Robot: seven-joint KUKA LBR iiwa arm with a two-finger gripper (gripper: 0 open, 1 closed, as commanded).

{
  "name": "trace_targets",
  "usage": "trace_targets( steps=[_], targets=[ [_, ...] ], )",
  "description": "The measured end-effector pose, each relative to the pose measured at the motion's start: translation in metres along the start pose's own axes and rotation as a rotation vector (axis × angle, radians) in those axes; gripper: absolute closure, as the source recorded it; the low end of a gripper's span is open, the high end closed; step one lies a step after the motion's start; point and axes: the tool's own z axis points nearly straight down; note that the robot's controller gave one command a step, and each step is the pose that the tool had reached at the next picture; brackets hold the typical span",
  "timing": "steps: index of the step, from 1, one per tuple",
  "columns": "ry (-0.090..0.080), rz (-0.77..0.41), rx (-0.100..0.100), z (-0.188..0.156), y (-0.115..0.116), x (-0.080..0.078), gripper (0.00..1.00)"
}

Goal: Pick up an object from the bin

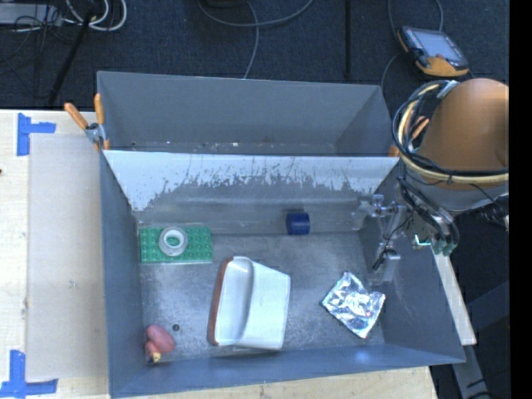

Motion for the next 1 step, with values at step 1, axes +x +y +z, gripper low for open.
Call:
trace_targets(
  steps=[1],
  targets=[
    [0.0, -0.137, 0.0, 0.1675, -0.0747, 0.0406, 0.0]
  ],
)
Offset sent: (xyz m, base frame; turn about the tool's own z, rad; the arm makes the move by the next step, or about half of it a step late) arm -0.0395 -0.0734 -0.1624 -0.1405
